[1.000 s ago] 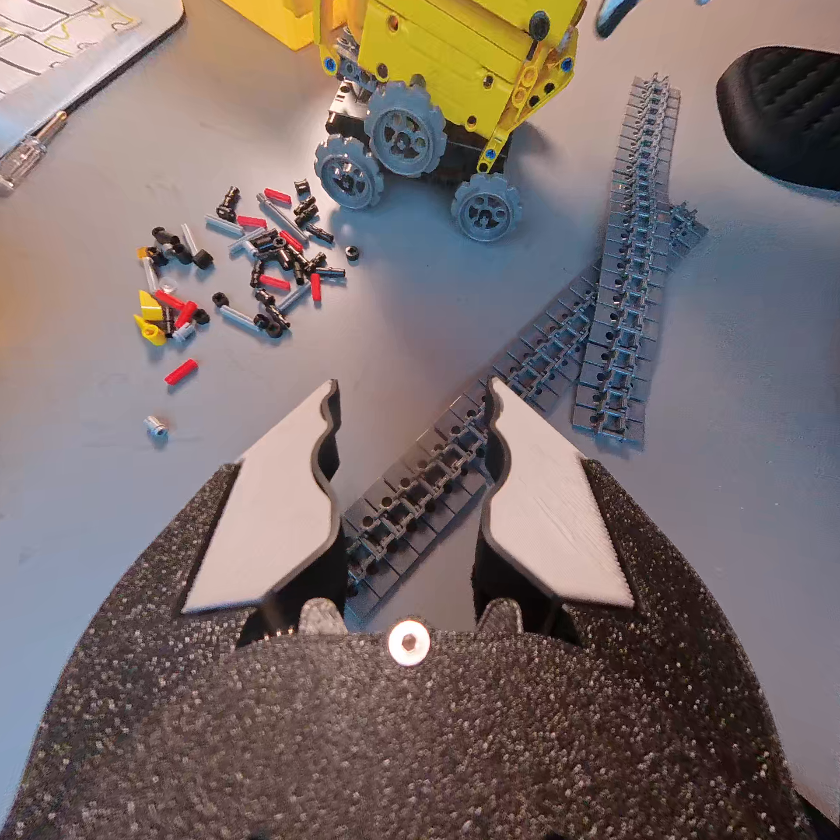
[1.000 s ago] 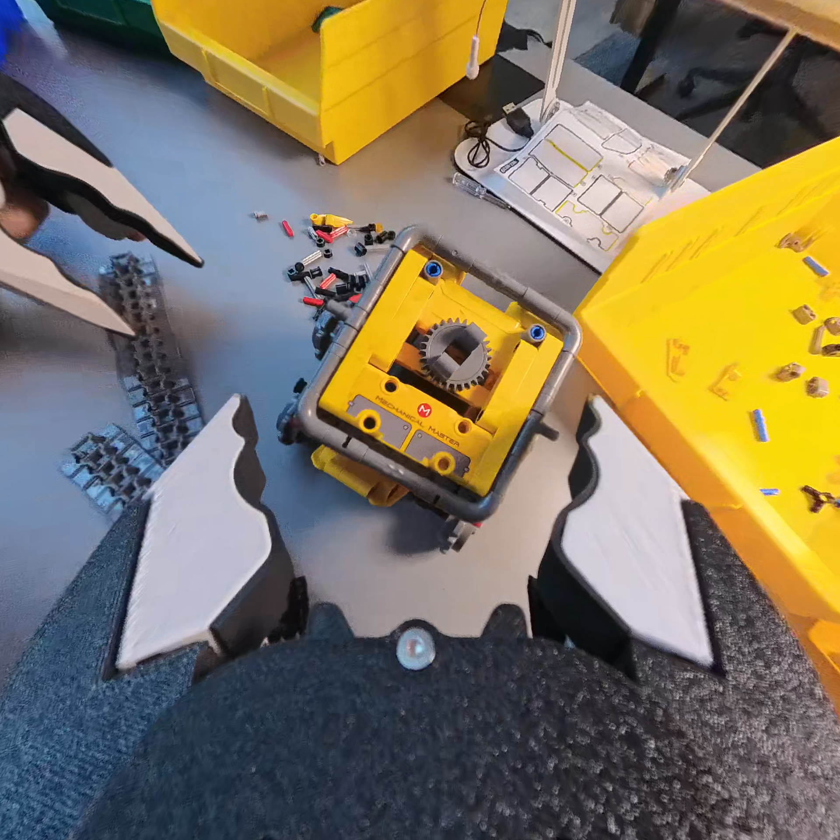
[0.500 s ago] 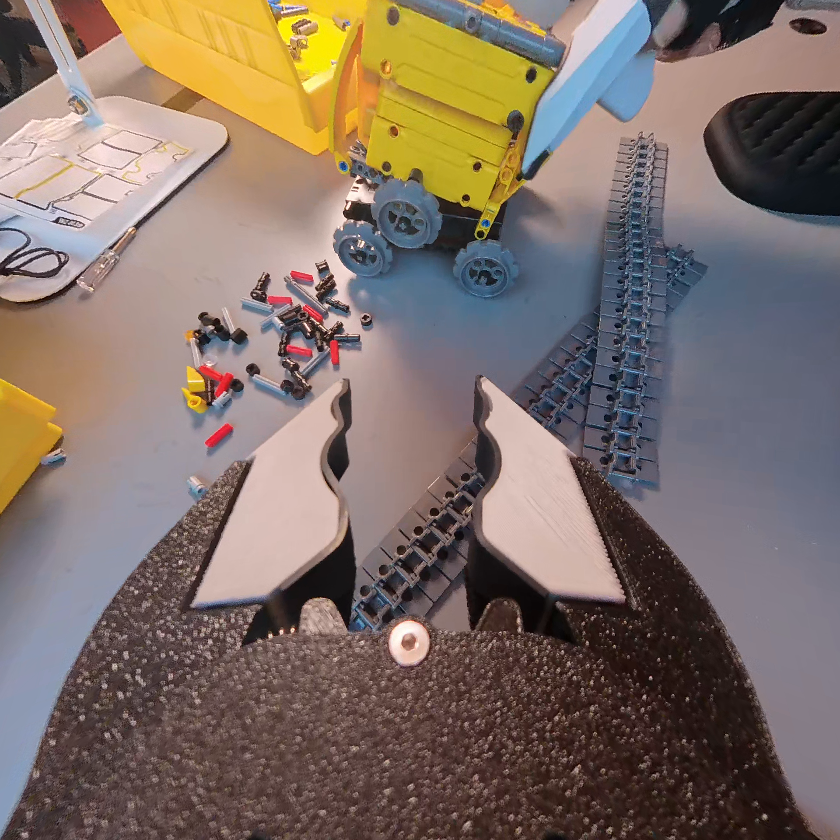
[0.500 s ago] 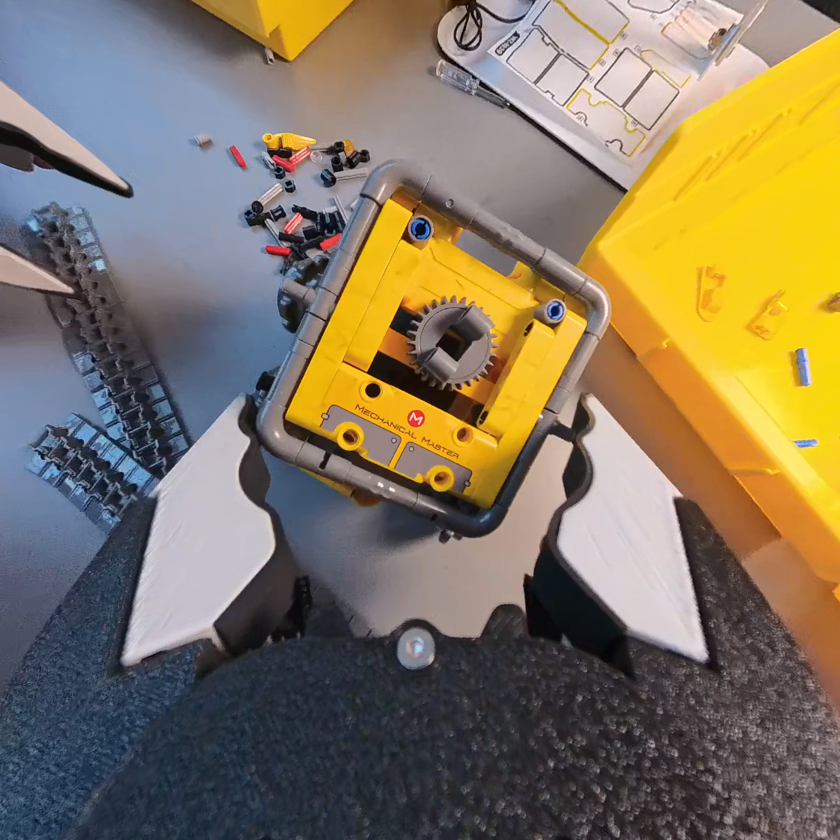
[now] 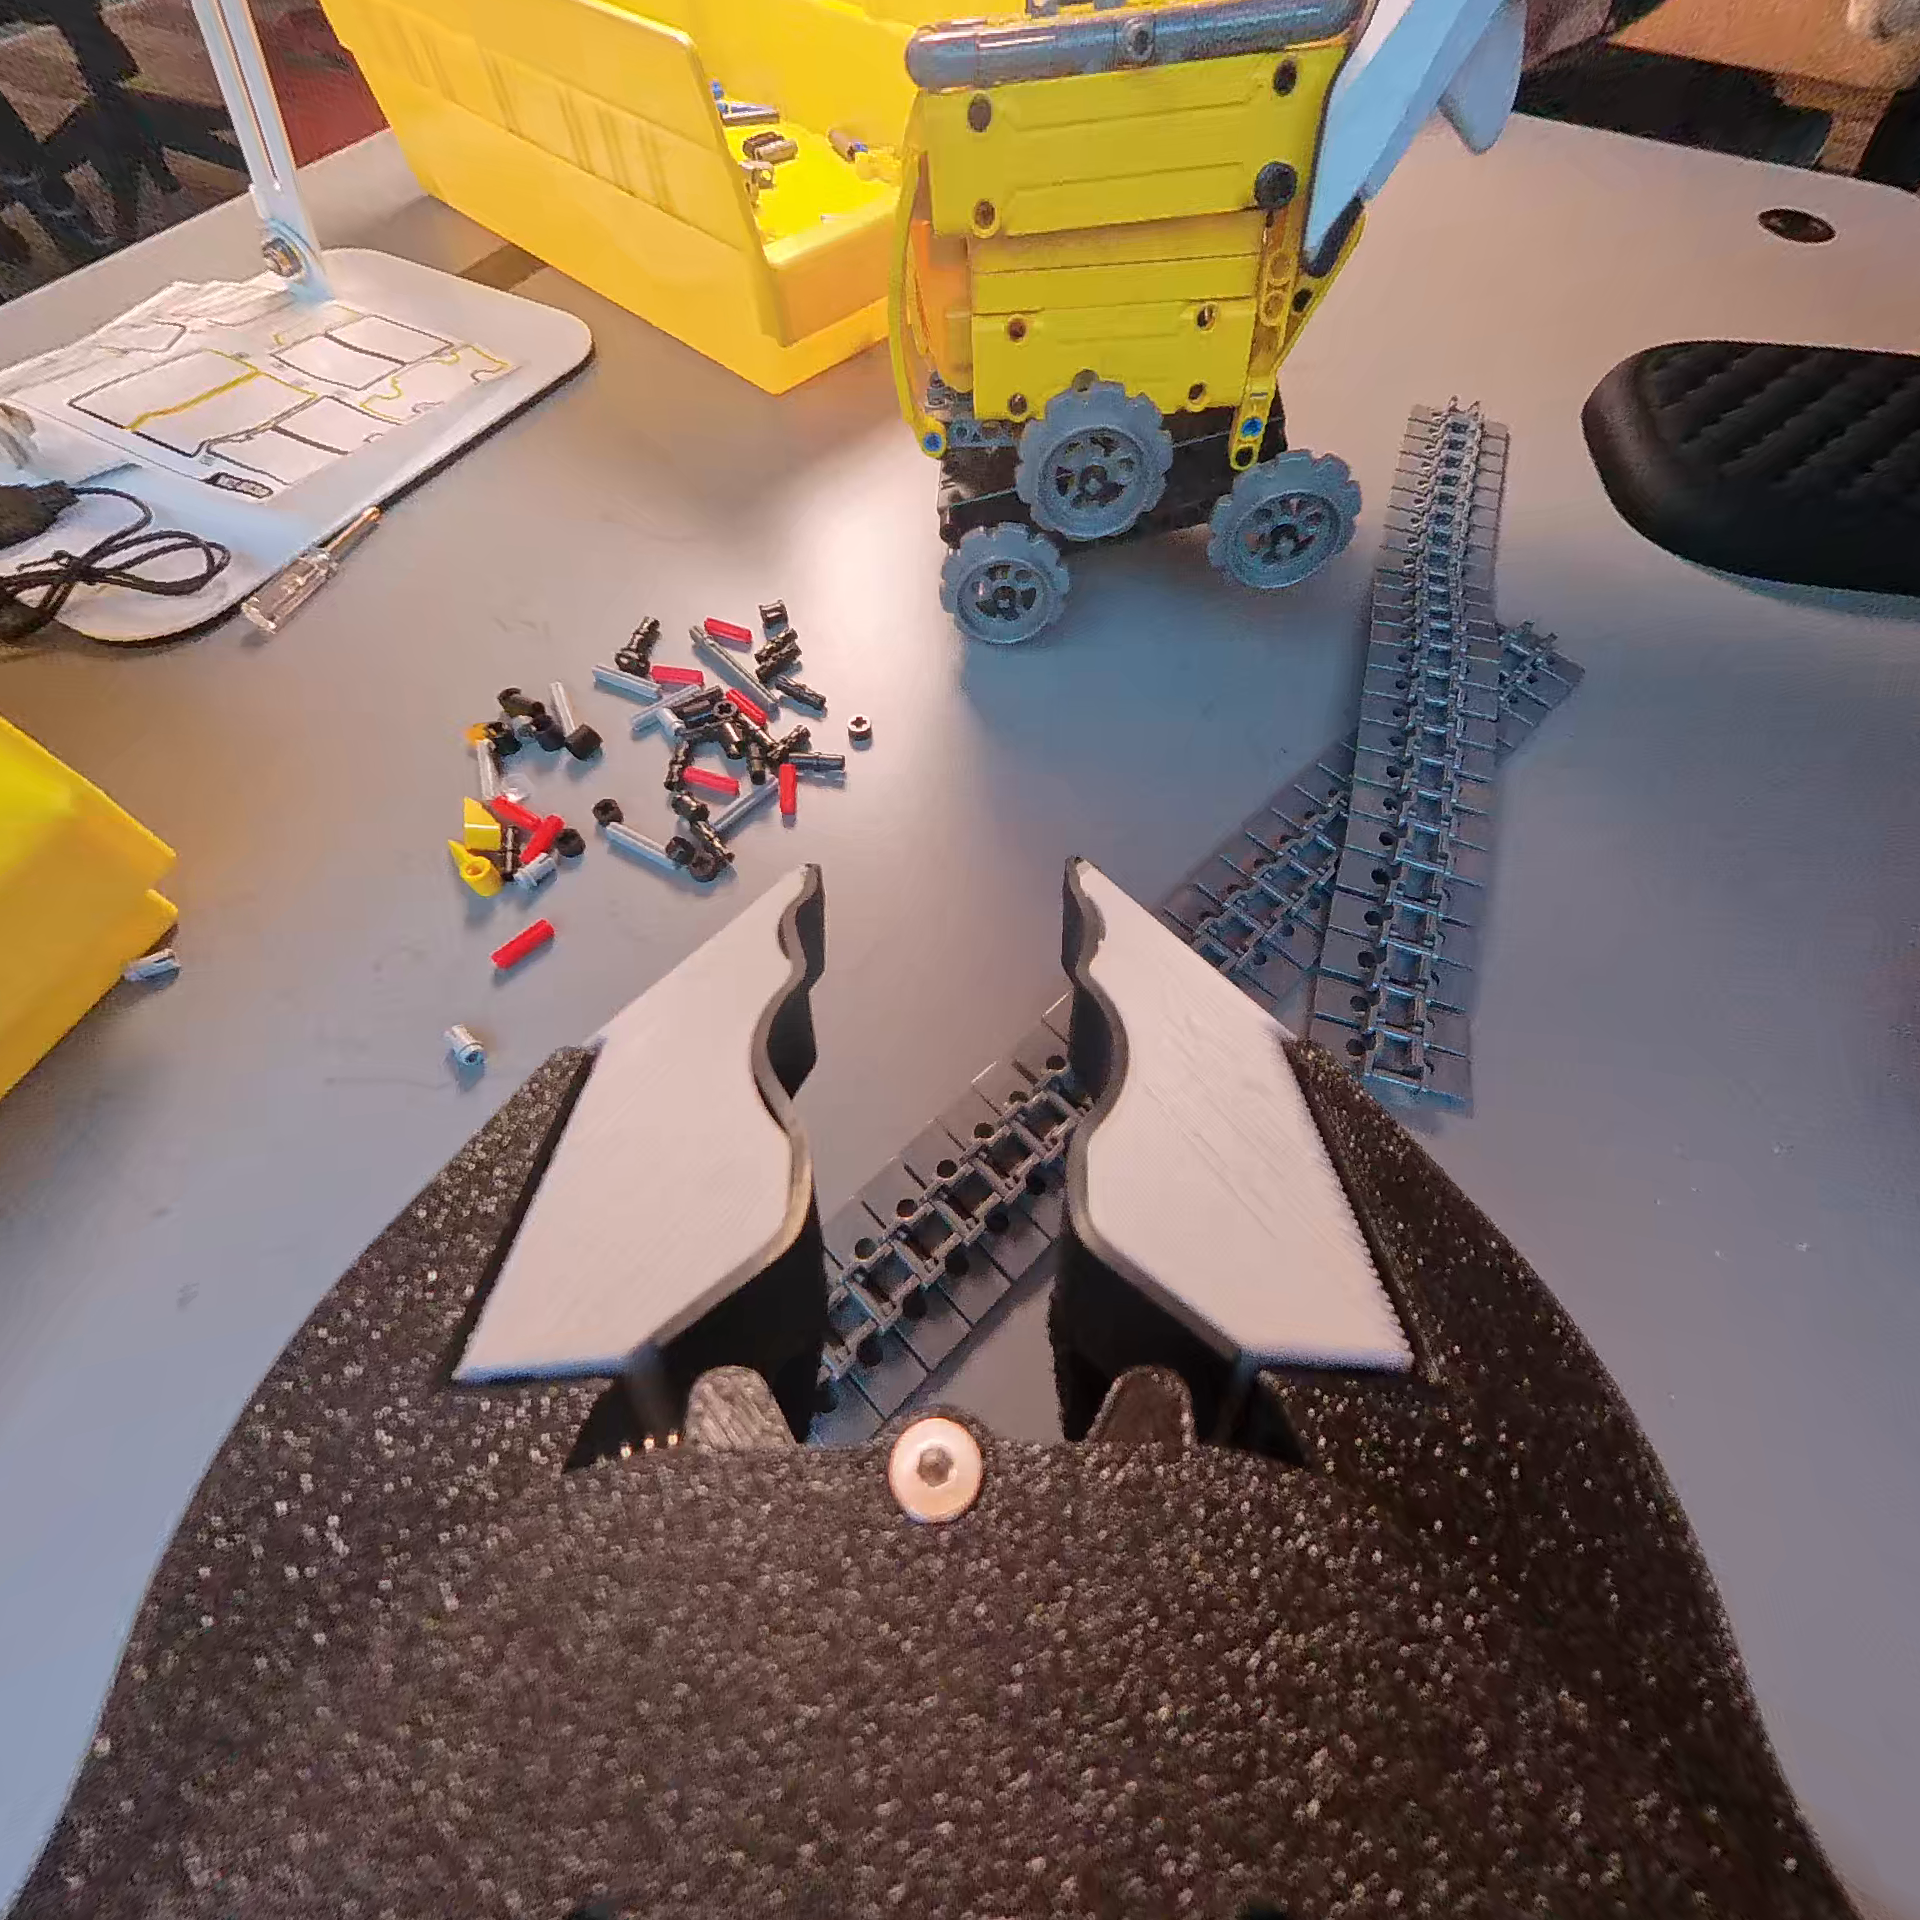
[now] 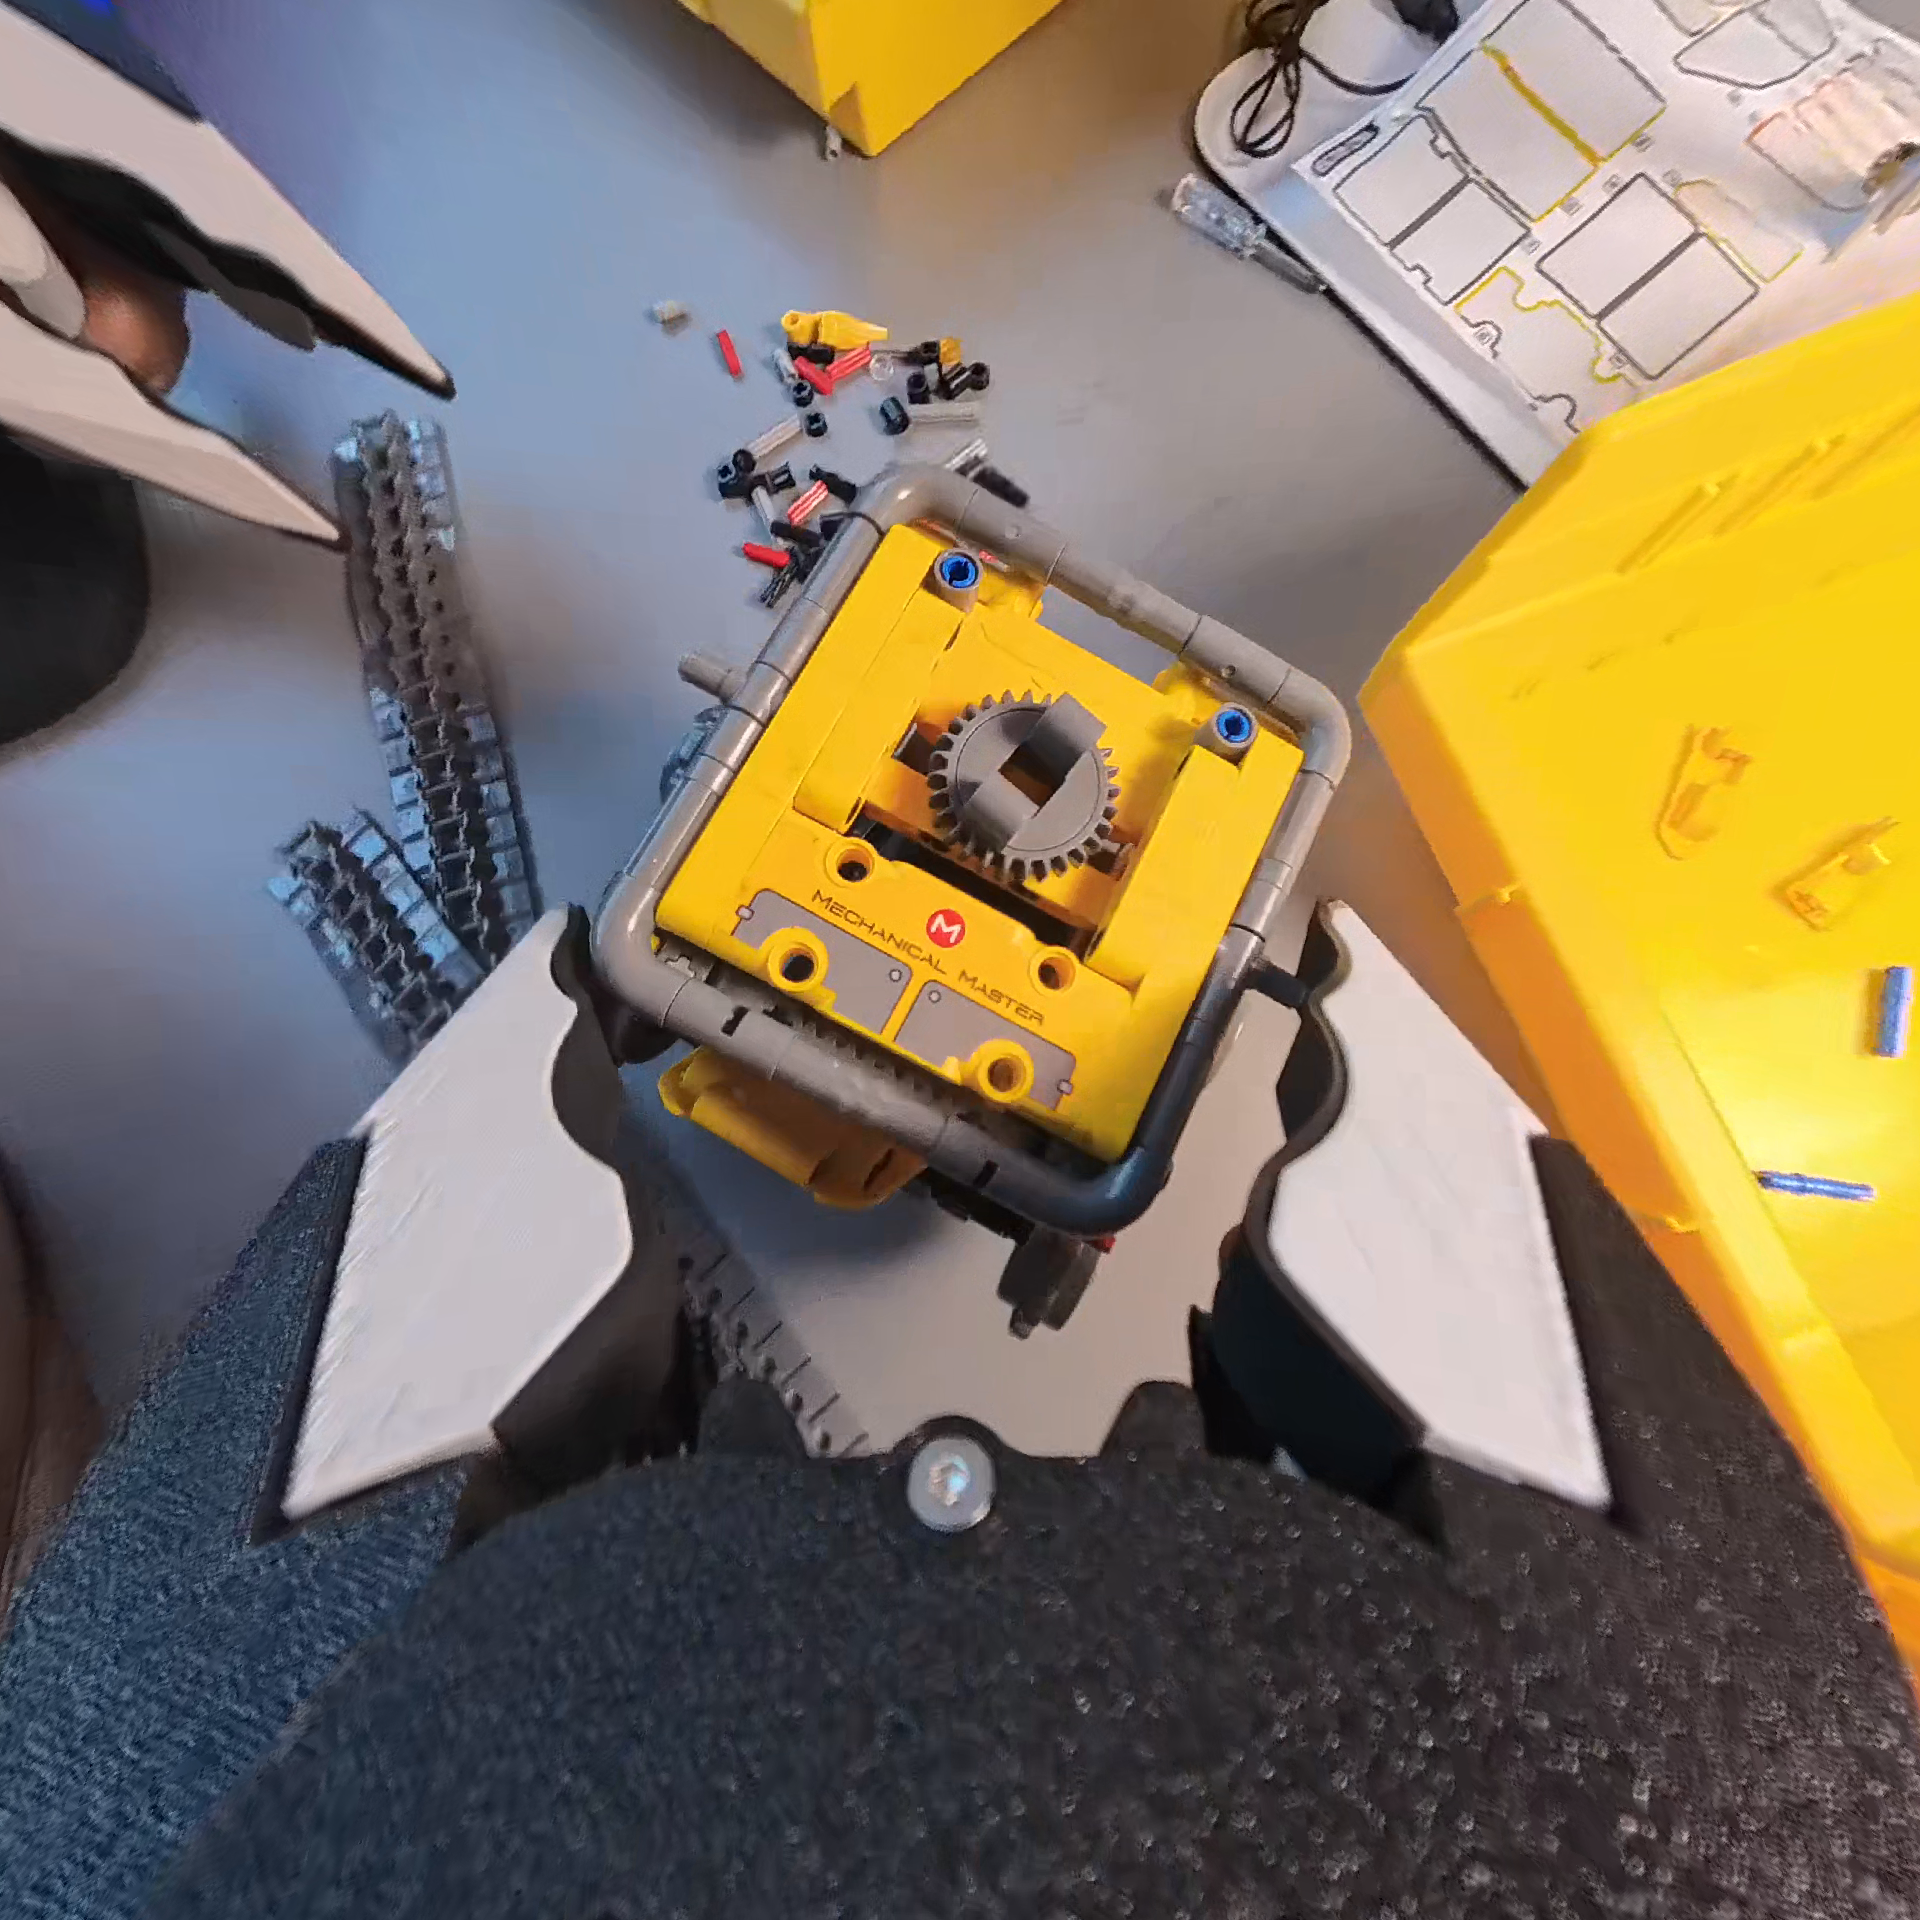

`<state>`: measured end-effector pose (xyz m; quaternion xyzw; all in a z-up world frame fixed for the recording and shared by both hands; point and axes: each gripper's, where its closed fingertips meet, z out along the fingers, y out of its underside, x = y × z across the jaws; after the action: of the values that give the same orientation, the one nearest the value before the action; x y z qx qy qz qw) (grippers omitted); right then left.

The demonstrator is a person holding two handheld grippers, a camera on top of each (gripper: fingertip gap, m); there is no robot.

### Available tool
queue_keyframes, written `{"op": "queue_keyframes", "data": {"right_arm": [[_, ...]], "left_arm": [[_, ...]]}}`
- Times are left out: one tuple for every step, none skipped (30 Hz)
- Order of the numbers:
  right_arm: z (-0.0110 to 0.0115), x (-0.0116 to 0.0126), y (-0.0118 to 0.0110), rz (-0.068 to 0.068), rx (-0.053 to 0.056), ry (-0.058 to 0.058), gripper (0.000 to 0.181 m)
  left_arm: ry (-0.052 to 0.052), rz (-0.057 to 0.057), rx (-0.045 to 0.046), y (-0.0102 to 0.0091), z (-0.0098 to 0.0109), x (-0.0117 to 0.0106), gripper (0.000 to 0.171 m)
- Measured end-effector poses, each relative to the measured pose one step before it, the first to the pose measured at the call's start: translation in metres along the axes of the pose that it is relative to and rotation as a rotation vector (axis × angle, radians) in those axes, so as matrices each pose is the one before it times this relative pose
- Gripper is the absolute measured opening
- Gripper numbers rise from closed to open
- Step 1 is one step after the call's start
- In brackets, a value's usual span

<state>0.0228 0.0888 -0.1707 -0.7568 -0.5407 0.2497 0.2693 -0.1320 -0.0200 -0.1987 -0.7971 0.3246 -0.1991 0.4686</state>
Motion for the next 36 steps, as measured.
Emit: {"op": "queue_keyframes", "data": {"right_arm": [[-0.00125,-0.00185,0.00367,-0.0306,-0.0334,-0.0208,0.129],[-0.00081,-0.00117,0.00344,-0.0309,-0.0241,-0.0112,0.129],[-0.00035,-0.00087,0.00439,-0.0446,-0.0243,-0.0034,0.129],[-0.00017,0.00012,0.00758,-0.0475,-0.0442,0.0059,0.129],[-0.00024,0.00030,0.00661,-0.0484,-0.0369,0.0111,0.128],[-0.00071,-0.00007,0.00426,-0.0438,-0.0202,0.0091,0.128],[-0.00142,-0.00004,0.00320,-0.0295,-0.0143,0.0049,0.128],[-0.00272,-0.00005,0.00092,-0.0180,-0.0013,0.0022,0.128],[-0.00327,-0.00014,0.00023,-0.0156,0.0048,-0.0022,0.128],[-0.00286,-0.00026,0.00109,-0.0252,0.0016,0.0014,0.128],[-0.00129,0.00011,0.00477,-0.0407,-0.0219,0.0117,0.129],[0.00019,0.00073,0.00794,-0.0528,-0.0462,0.0238,0.129],[-0.00102,0.00115,0.00355,-0.0267,-0.0263,0.0218,0.129],[-0.00126,-0.00088,0.00082,-0.0155,-0.0157,0.0055,0.129],[-0.00072,-0.00106,0.00160,-0.0172,-0.0272,0.0018,0.129],[-0.00042,-0.00044,0.00112,-0.0165,-0.0293,0.0032,0.129],[-0.00027,-0.00024,0.00027,-0.0114,-0.0266,-0.0017,0.129],[0.00029,-0.00045,0.00110,-0.0072,-0.0291,-0.0083,0.130],[0.00036,0.00047,0.00040,-0.0025,-0.0206,-0.0092,0.130],[0.00087,0.00069,-0.00091,0.0023,-0.0079,-0.0088,0.130],[0.00096,0.00047,-0.00177,0.0084,-0.0021,-0.0114,0.130],[0.00073,0.00046,-0.00178,0.0071,-0.0022,-0.0094,0.130],[0.00016,0.00035,-0.00177,0.0074,-0.0015,-0.0091,0.130],[-0.00083,-0.00054,-0.00153,0.0106,-0.0003,-0.0152,0.130],[-0.00158,-0.00073,-0.00232,0.0217,0.0072,-0.0204,0.130],[-0.00261,-0.00041,-0.00491,0.0244,0.0230,-0.0205,0.130],[-0.00329,0.00015,-0.00508,0.0240,0.0217,-0.0170,0.130],[-0.00328,-0.00095,-0.00320,0.0140,0.0069,-0.0204,0.130],[-0.00322,0.00007,-0.00340,0.0035,0.0064,-0.0098,0.130],[-0.00308,0.00027,-0.00400,0.0047,0.0088,-0.0068,0.126],[-0.00316,0.00030,-0.00581,0.0140,0.0188,-0.0093,0.115],[-0.00271,0.00174,-0.00617,0.0282,0.0209,-0.0028,0.107],[-0.00172,0.00287,-0.00366,0.0288,0.0073,0.0005,0.098],[-0.00050,0.00242,-0.00145,0.0213,0.0004,-0.0014,0.092],[0.00109,0.00004,0.00087,0.0154,-0.0152,-0.0120,0.092],[0.00069,0.00003,0.00014,0.0050,-0.0149,-0.0051,0.092]], "left_arm": [[0.0005,0.0054,-0.00341,0.00025,0.00084,0.00160,0.046],[0.0017,0.0061,-0.00443,0.00040,0.00094,0.00199,0.046],[0.0014,0.0067,-0.00445,0.00032,0.00106,0.00192,0.046],[0.0017,0.0069,-0.00435,0.00025,0.00113,0.00172,0.046],[0.0019,0.0060,-0.00458,0.00023,0.00118,0.00145,0.045],[0.0020,0.0048,-0.00362,-0.00019,0.00133,0.00119,0.045],[0.0032,0.0032,-0.00246,-0.00058,0.00119,0.00111,0.045],[0.0043,0.0023,-0.00175,-0.00081,0.00125,0.00138,0.045],[0.0047,0.0035,-0.00064,-0.00094,0.00128,0.00156,0.045],[0.0051,0.0044,-0.00082,-0.00088,0.00139,0.00176,0.045],[0.0053,0.0051,-0.00173,-0.00065,0.00155,0.00172,0.045],[0.0053,0.0047,-0.00378,-0.00019,0.00169,0.00174,0.045],[0.0043,0.0040,-0.00373,0.00002,0.00190,0.00141,0.045],[0.0056,0.0040,-0.00389,0.00041,0.00186,0.00139,0.044],[0.0063,0.0031,-0.00479,0.00065,0.00178,0.00148,0.044],[0.0054,0.0031,-0.00363,0.00056,0.00152,0.00143,0.044],[0.0057,0.0030,-0.00267,0.00054,0.00123,0.00129,0.044],[0.0054,0.0014,-0.00194,0.00049,0.00081,0.00125,0.044],[0.0049,0.0000,0.00014,0.00038,0.00030,0.00112,0.044],[0.0048,-0.0013,0.00158,0.00037,-0.00009,0.00089,0.044],[0.0035,-0.0027,0.00201,0.00055,-0.00043,0.00070,0.044],[0.0032,-0.0035,0.00231,0.00090,-0.00067,0.00062,0.043],[0.0037,-0.0045,0.00230,0.00091,-0.00069,0.00062,0.043],[0.0045,-0.0050,0.00308,0.00079,-0.00081,0.00078,0.043],[0.0053,-0.0047,0.00387,0.00055,-0.00075,0.00093,0.043],[0.0050,-0.0039,0.00376,0.00027,-0.00068,0.00089,0.043],[0.0050,-0.0029,0.00269,0.00014,-0.00048,0.00100,0.043],[0.0049,-0.0022,0.00244,0.00010,-0.00037,0.00106,0.043],[0.0053,-0.0007,0.00306,-0.00032,-0.00034,0.00114,0.043],[0.0041,0.0008,0.00448,-0.00066,-0.00039,0.00096,0.043],[0.0027,0.0012,0.00468,-0.00086,-0.00047,0.00075,0.043],[0.0031,0.0002,0.00346,-0.00074,-0.00030,0.00055,0.043],[0.0035,-0.0015,0.00225,-0.00034,-0.00020,0.00049,0.043],[0.0038,-0.0025,0.00118,-0.00014,-0.00018,0.00053,0.043],[0.0036,-0.0031,0.00086,0.00008,-0.00010,0.00054,0.043],[0.0036,-0.0030,0.00129,-0.00014,0.00002,0.00065,0.043]]}}
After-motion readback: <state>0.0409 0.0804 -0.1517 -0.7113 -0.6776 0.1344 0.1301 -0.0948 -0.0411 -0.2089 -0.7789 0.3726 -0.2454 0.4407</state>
